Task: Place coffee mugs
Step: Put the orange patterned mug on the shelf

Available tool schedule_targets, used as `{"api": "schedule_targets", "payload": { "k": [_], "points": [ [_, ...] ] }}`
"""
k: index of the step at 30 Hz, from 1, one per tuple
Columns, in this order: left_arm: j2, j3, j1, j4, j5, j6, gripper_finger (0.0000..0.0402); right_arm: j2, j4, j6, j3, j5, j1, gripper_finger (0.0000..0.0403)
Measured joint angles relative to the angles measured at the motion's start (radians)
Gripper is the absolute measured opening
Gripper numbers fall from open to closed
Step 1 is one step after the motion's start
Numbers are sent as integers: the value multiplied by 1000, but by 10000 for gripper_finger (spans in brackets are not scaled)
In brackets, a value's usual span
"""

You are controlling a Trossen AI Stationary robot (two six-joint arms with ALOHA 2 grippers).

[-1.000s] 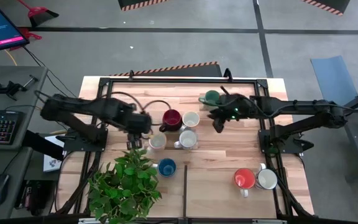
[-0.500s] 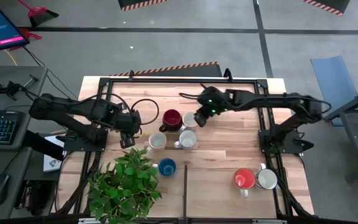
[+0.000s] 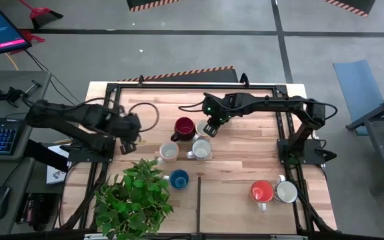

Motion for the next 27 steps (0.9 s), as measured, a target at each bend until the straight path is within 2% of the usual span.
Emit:
{"api": "schedule_targets", "payload": {
  "k": [5, 10, 21, 27],
  "points": [
    [-160, -150, -35, 86, 1, -137, 145, 0, 15, 0, 0, 1, 0, 90],
    [-241, -249, -53, 134, 2, -206, 145, 11, 43, 0, 0, -1, 0, 90],
    [-235, -277, -53, 144, 4, -243, 145, 66, 52, 16, 2, 40, 1, 90],
    [-235, -277, -53, 167, 4, -243, 145, 56, 54, 21, 0, 21, 3, 90]
  ]
}}
